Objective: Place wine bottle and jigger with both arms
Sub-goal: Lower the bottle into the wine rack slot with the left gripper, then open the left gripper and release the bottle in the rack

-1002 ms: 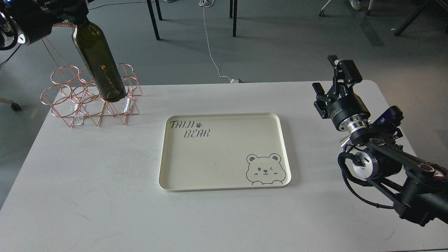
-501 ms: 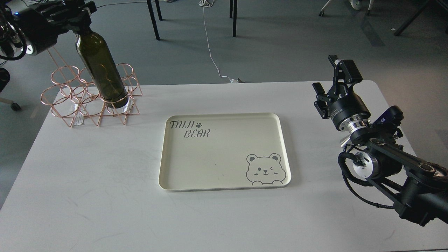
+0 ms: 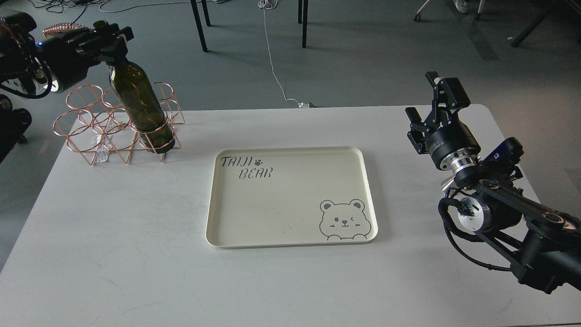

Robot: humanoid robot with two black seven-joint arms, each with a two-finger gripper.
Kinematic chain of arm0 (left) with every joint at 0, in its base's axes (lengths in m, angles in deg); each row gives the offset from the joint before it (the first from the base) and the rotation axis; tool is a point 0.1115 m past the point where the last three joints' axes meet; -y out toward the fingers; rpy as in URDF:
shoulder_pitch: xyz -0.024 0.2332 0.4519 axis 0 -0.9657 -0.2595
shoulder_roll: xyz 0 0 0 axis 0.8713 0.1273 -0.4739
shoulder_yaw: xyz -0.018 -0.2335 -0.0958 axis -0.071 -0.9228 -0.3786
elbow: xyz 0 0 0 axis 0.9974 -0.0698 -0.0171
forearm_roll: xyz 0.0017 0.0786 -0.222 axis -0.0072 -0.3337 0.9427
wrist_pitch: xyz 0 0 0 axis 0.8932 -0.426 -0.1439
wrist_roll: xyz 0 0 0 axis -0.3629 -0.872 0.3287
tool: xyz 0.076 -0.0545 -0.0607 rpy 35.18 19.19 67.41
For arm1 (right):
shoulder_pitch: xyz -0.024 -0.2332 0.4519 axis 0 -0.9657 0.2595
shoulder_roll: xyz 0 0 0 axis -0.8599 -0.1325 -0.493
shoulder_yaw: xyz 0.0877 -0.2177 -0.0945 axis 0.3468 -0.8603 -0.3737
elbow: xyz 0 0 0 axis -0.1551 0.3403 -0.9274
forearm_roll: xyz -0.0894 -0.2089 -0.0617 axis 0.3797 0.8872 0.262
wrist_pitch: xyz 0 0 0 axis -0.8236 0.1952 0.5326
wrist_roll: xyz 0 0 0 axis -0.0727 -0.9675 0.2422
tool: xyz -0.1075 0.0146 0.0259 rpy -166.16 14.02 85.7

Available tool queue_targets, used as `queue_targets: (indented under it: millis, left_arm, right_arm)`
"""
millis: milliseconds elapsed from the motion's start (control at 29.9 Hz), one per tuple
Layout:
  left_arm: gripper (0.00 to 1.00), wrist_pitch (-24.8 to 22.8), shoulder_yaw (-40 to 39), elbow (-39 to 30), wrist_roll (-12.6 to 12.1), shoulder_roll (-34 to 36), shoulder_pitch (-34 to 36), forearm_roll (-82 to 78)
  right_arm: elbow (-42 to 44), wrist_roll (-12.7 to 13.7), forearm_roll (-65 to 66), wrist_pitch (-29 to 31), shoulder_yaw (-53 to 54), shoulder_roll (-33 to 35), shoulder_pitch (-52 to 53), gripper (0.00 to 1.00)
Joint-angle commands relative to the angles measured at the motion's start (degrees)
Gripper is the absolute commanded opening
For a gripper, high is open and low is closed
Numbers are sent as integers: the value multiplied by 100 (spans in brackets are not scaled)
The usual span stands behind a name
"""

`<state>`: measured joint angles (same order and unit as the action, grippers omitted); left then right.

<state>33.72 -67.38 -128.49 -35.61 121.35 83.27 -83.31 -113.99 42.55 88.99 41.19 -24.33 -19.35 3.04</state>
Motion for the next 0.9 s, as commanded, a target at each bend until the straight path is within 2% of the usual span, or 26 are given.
queue_targets:
  millis: [0,200,434,534,568,668,868]
  left_arm:
    - [27,-3,2,14,2,-21,-45,2]
    - [35,6,2,58,2,-21,-80,2]
    - [61,-3,2,49,2,-21,-80,10]
    - [82,6,-24,5,2,-21,-45,37]
    - [86,6,-24,-30,2,-3,-27,89]
    - [91,6,-77,-196,2,76,78,256]
    - [93,-126,-68,-1084,2,699,719,739]
  right_arm:
    - [-1,0,0,0,0,0,-7,98]
    - [-1,0,0,0,0,0,-7,98]
    - [-9,0,0,0,0,0,-7,98]
    - [-10,0,0,0,0,0,-16,98]
    - [-10,0,0,0,0,0,-16,98]
    - [-10,0,0,0,0,0,-16,98]
    - [-10,0,70,0,52,-9,-34,98]
